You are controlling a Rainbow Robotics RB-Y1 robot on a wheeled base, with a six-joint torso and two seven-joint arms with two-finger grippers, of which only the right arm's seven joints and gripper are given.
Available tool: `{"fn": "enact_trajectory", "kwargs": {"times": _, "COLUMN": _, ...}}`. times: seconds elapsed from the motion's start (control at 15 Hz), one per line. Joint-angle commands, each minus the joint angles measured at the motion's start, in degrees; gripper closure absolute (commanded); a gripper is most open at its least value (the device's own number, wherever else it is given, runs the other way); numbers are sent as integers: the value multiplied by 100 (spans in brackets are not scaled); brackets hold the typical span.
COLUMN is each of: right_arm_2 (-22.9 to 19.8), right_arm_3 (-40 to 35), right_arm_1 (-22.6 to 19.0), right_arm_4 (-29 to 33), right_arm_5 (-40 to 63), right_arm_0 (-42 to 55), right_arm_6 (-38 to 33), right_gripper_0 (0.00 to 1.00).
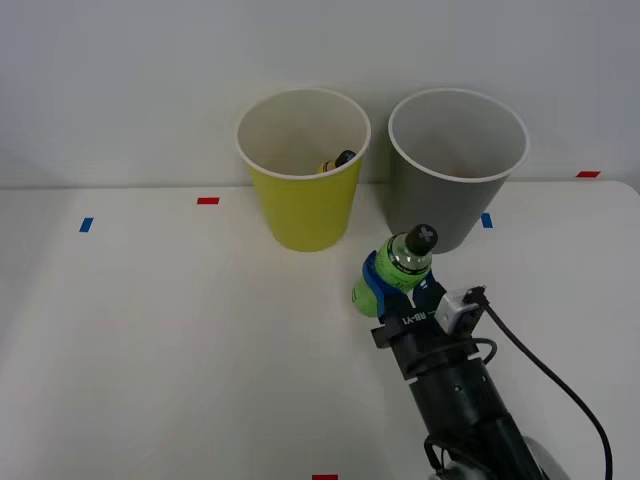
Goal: Put cans in the gray bin, plastic bottles in the light green bin
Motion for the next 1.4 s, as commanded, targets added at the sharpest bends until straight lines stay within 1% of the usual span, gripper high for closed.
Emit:
{"fn": "enact_trajectory", "kwargs": {"times": 0.07, "right_arm_2": 195, "right_arm_3": -1316, "right_arm_1": -460, "right_arm_4": -860, "right_arm_5": 703, "right_arm_0": 158, "right_arm_6": -105, "right_gripper_0": 100}}
{"fn": "enact_trajectory", "kwargs": {"times": 0.2, "right_arm_2": 143, "right_arm_3": -2195, "right_arm_1": -591, "right_arm_4": -1449, "right_arm_5": 1327, "right_arm_0": 237, "right_arm_6": -132, "right_gripper_0": 100}}
{"fn": "enact_trajectory", "kwargs": {"times": 0.33, "right_arm_2": 116, "right_arm_3": -2389, "right_arm_1": -583, "right_arm_4": -1800, "right_arm_5": 1353, "right_arm_0": 141, "right_arm_6": -132, "right_gripper_0": 100}}
{"fn": "enact_trajectory", "kwargs": {"times": 0.47, "right_arm_2": 90, "right_arm_3": -2397, "right_arm_1": -442, "right_arm_4": -1888, "right_arm_5": 1538, "right_arm_0": -202, "right_arm_6": -141, "right_gripper_0": 100}}
{"fn": "enact_trajectory", "kwargs": {"times": 0.53, "right_arm_2": 63, "right_arm_3": -2406, "right_arm_1": -337, "right_arm_4": -1906, "right_arm_5": 1766, "right_arm_0": -395, "right_arm_6": -141, "right_gripper_0": 100}}
{"fn": "enact_trajectory", "kwargs": {"times": 0.73, "right_arm_2": -183, "right_arm_3": -2397, "right_arm_1": 191, "right_arm_4": -1870, "right_arm_5": 2628, "right_arm_0": -896, "right_arm_6": -114, "right_gripper_0": 100}}
{"fn": "enact_trajectory", "kwargs": {"times": 0.93, "right_arm_2": -587, "right_arm_3": -2389, "right_arm_1": 815, "right_arm_4": -1791, "right_arm_5": 3717, "right_arm_0": -1468, "right_arm_6": -70, "right_gripper_0": 100}}
{"fn": "enact_trajectory", "kwargs": {"times": 1.0, "right_arm_2": -666, "right_arm_3": -2327, "right_arm_1": 947, "right_arm_4": -1765, "right_arm_5": 3937, "right_arm_0": -1644, "right_arm_6": -70, "right_gripper_0": 100}}
{"fn": "enact_trajectory", "kwargs": {"times": 1.07, "right_arm_2": -745, "right_arm_3": -2081, "right_arm_1": 1070, "right_arm_4": -1756, "right_arm_5": 3981, "right_arm_0": -1881, "right_arm_6": -62, "right_gripper_0": 100}}
{"fn": "enact_trajectory", "kwargs": {"times": 1.2, "right_arm_2": -921, "right_arm_3": -1378, "right_arm_1": 1258, "right_arm_4": -1739, "right_arm_5": 3928, "right_arm_0": -2496, "right_arm_6": -18, "right_gripper_0": 100}}
{"fn": "enact_trajectory", "kwargs": {"times": 1.33, "right_arm_2": -1158, "right_arm_3": -754, "right_arm_1": 1258, "right_arm_4": -1642, "right_arm_5": 3928, "right_arm_0": -3076, "right_arm_6": 70, "right_gripper_0": 100}}
{"fn": "enact_trajectory", "kwargs": {"times": 1.4, "right_arm_2": -1237, "right_arm_3": -560, "right_arm_1": 1258, "right_arm_4": -1598, "right_arm_5": 3928, "right_arm_0": -3252, "right_arm_6": 123, "right_gripper_0": 100}}
